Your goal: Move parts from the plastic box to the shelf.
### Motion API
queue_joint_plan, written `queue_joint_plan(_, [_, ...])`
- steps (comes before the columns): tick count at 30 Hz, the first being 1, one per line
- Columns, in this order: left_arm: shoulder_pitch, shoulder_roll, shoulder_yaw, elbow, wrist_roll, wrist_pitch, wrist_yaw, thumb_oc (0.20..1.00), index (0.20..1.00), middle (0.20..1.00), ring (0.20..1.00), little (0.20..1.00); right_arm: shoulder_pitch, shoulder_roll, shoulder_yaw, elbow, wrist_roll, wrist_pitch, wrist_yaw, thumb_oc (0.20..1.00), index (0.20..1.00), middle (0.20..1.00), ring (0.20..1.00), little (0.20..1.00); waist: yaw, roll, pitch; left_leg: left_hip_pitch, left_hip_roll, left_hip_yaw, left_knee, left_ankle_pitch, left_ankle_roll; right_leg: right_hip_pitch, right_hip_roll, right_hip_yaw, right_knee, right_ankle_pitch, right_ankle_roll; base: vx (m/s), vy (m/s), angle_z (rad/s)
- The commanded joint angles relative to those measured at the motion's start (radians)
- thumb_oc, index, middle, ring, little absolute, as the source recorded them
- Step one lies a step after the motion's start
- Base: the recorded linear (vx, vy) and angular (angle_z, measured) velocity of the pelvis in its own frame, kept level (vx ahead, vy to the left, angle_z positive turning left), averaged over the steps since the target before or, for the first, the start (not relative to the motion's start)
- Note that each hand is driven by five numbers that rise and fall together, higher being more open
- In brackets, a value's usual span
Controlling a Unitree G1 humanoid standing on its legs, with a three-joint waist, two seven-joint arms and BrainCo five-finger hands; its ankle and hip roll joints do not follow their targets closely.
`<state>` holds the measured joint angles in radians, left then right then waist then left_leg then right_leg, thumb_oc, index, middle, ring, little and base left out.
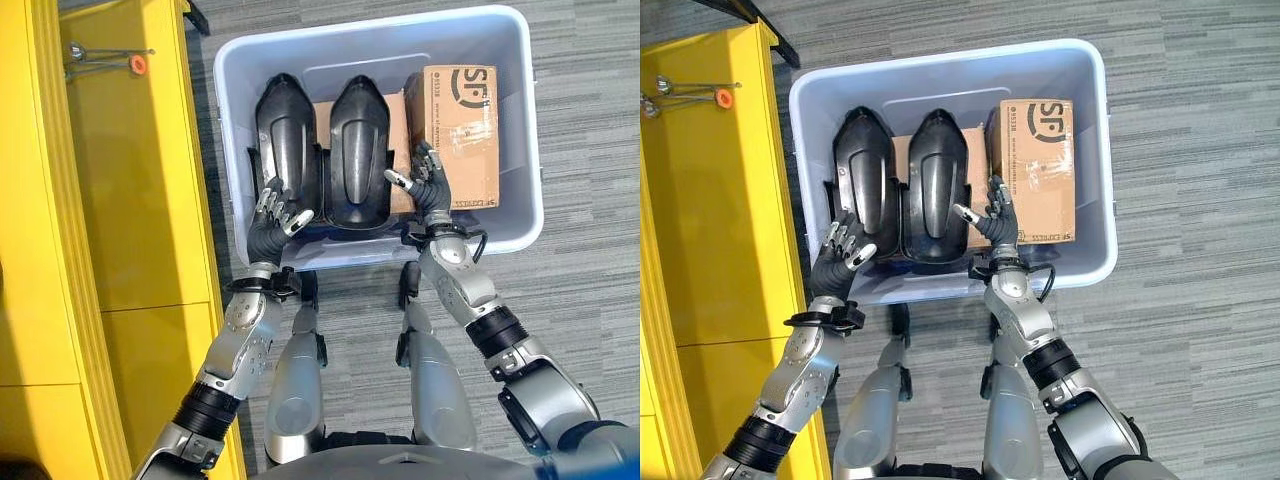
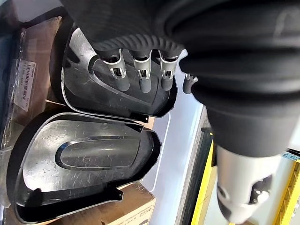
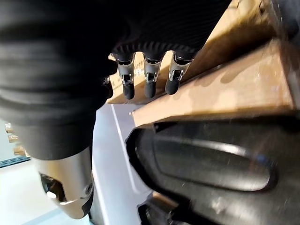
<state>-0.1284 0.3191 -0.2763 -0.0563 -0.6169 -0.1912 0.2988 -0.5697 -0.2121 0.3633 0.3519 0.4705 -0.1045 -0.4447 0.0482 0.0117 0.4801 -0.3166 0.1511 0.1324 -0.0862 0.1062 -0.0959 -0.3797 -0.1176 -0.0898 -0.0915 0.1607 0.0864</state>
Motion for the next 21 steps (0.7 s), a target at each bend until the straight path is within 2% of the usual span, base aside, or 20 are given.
queue_joint_plan(1, [0.008,0.024,-0.011,-0.089,0.007,-0.071,0.019,1.0,1.0,1.0,1.0,1.0,-0.058,0.024,-0.021,-0.01,-0.063,-0.036,-0.014,1.0,1.0,1.0,1.0,1.0,0.001,-0.033,-0.016,-0.026,0.029,-0.009,0.002,0.022,-0.013,-0.012,-0.107,-0.059,0.004,-0.001,0.087,0.0,0.0,0.0])
queue_joint_plan(11, [-0.014,0.024,-0.024,-0.091,0.012,-0.077,0.024,1.0,1.0,1.0,1.0,1.0,-0.078,0.021,-0.022,0.039,-0.101,-0.027,-0.025,1.0,1.0,1.0,1.0,1.0,-0.004,-0.027,0.004,-0.047,0.027,-0.012,0.001,0.024,-0.014,-0.035,-0.104,-0.058,0.004,0.001,0.088,0.0,0.0,0.0])
queue_joint_plan(21, [-0.048,0.012,-0.036,-0.09,0.025,-0.089,0.046,1.0,1.0,1.0,1.0,1.0,-0.121,0.028,0.025,0.111,-0.237,0.006,-0.036,1.0,1.0,1.0,1.0,1.0,-0.005,-0.032,0.023,-0.082,0.024,-0.022,0.005,0.022,-0.013,-0.06,-0.104,-0.06,0.004,0.001,0.09,0.0,0.0,0.0])
